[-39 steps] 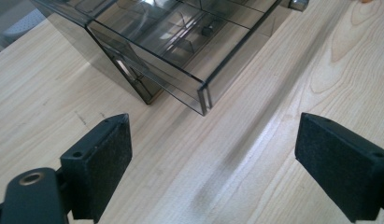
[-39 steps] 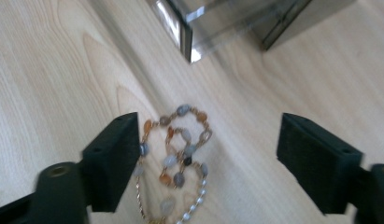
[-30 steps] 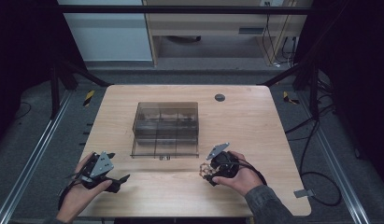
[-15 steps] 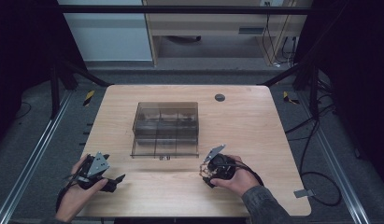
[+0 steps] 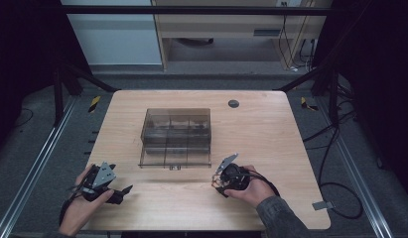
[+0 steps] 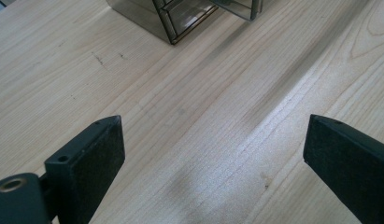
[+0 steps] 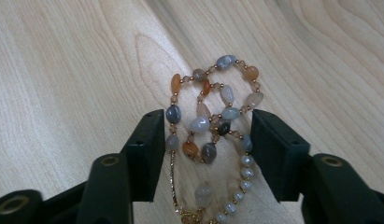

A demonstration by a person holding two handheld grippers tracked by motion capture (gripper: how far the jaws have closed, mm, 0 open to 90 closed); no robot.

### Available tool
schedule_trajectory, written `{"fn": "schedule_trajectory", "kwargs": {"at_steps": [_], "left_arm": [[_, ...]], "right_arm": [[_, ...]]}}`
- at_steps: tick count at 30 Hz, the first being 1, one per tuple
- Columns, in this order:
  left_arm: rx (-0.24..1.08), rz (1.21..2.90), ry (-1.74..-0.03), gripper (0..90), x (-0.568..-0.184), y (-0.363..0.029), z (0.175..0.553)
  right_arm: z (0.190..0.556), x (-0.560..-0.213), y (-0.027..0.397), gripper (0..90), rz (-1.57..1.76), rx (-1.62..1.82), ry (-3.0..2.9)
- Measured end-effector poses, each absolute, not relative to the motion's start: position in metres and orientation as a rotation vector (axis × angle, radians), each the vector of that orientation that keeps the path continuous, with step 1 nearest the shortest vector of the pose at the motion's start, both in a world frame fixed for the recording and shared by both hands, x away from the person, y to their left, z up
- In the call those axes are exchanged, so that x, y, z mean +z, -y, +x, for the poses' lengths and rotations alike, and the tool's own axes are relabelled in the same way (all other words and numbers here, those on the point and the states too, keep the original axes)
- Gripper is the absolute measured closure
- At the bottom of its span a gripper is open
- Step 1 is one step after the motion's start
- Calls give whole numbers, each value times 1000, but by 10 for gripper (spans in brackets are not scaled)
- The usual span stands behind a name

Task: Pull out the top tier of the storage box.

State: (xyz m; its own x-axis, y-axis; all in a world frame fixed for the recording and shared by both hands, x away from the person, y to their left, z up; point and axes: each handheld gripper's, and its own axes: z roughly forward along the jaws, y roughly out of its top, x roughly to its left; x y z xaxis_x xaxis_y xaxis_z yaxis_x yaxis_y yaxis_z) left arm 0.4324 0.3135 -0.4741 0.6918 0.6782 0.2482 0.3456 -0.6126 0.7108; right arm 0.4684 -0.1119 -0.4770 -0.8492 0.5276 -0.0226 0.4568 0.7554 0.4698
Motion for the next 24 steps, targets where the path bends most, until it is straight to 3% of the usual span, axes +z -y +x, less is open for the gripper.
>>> {"fn": "schedule_trajectory", "kwargs": {"at_steps": [13,24], "left_arm": [[668,2243,-810,54,-475,-316,433],[684,2257,-804,56,-476,-316,433]], "right_arm": [[468,-477,114,798,780,701,-2815],[466,-477,115,836,795,699,-2808]]}}
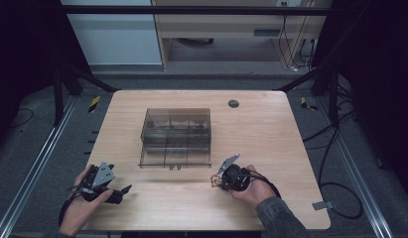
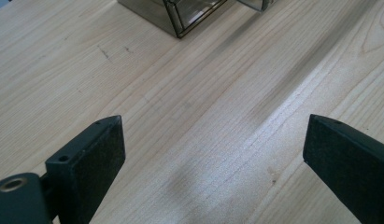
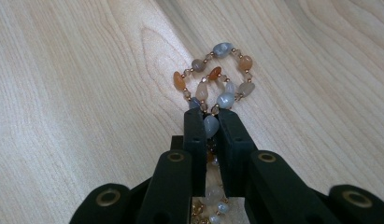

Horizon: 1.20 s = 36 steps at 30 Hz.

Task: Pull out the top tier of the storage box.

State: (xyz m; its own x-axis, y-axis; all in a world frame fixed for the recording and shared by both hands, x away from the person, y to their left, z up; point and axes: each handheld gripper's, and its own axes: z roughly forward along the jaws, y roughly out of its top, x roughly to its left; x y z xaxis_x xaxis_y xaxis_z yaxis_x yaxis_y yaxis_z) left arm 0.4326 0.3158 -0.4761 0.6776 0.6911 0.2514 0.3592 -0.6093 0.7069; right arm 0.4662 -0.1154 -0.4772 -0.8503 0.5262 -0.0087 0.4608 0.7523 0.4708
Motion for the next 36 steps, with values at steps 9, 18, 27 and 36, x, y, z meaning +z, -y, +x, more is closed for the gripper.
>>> {"fn": "schedule_trajectory", "kwargs": {"at_steps": [9,18,27,36], "left_arm": [[695,2266,-804,56,-476,-316,433],[697,2270,-801,56,-476,-316,433],[702,2271,-805,56,-476,-316,433],[706,2277,-806,56,-477,-316,433]], "right_arm": [[469,-475,116,845,794,701,-2811],[468,-466,117,849,790,708,-2803],[470,-449,123,849,800,744,-2784],[471,-427,126,849,789,770,-2754]]}}
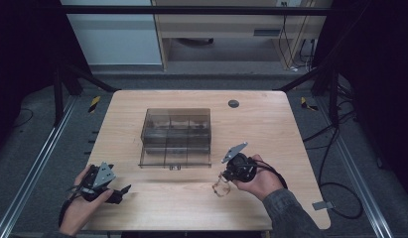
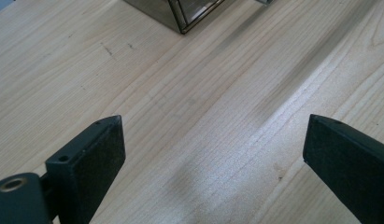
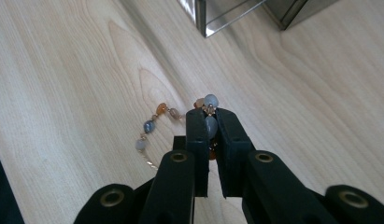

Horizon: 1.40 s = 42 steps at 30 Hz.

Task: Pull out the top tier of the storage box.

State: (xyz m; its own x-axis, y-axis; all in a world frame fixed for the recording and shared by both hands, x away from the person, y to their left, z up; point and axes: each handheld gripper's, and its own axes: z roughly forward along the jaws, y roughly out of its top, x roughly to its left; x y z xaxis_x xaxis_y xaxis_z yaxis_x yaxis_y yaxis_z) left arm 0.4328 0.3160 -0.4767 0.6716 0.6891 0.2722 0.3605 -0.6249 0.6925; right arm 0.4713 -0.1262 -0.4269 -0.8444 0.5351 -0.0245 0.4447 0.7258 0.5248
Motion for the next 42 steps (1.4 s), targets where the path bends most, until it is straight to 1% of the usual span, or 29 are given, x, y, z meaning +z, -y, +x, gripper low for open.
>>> {"fn": "schedule_trajectory", "kwargs": {"at_steps": [18,27,32,42], "left_arm": [[728,2280,-801,54,-477,-316,434],[711,2294,-809,53,-478,-315,434],[723,2290,-796,53,-478,-315,434],[728,2296,-800,53,-479,-315,435]], "right_arm": [[469,-382,137,849,780,864,-2678],[474,-369,139,849,770,880,-2640],[478,-363,140,849,772,881,-2626],[486,-342,139,849,776,910,-2578]]}}
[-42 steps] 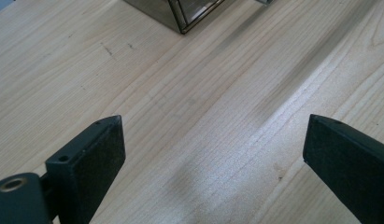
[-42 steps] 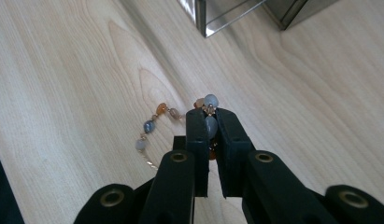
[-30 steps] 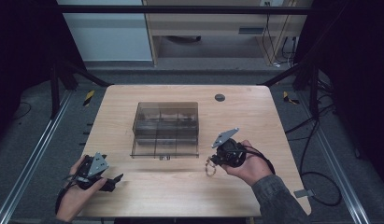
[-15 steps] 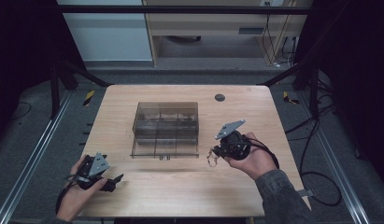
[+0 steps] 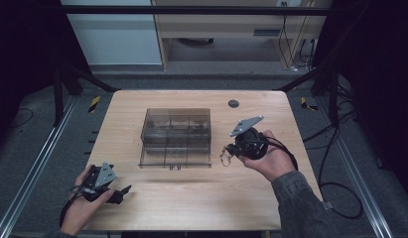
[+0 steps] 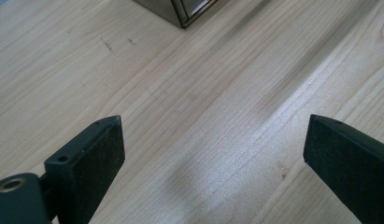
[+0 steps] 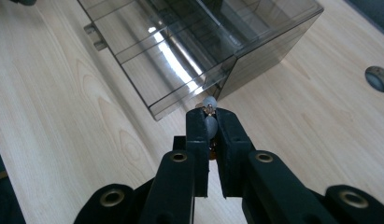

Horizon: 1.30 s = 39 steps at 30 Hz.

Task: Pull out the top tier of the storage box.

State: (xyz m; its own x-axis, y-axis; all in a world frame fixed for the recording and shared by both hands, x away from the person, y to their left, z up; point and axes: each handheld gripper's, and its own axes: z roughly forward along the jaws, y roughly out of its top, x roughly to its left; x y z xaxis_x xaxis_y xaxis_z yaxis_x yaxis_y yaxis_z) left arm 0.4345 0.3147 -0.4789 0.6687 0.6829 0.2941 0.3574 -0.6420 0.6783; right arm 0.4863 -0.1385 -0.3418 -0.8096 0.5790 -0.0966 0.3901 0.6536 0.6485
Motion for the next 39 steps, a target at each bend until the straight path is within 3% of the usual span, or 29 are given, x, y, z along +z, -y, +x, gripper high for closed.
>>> {"fn": "schedule_trajectory", "kwargs": {"at_steps": [14,39], "left_arm": [[726,2303,-797,53,-480,-314,435],[727,2312,-799,52,-481,-313,435]], "right_arm": [[495,-310,139,849,779,964,-2509],[503,-289,107,849,719,1018,-2503]]}}
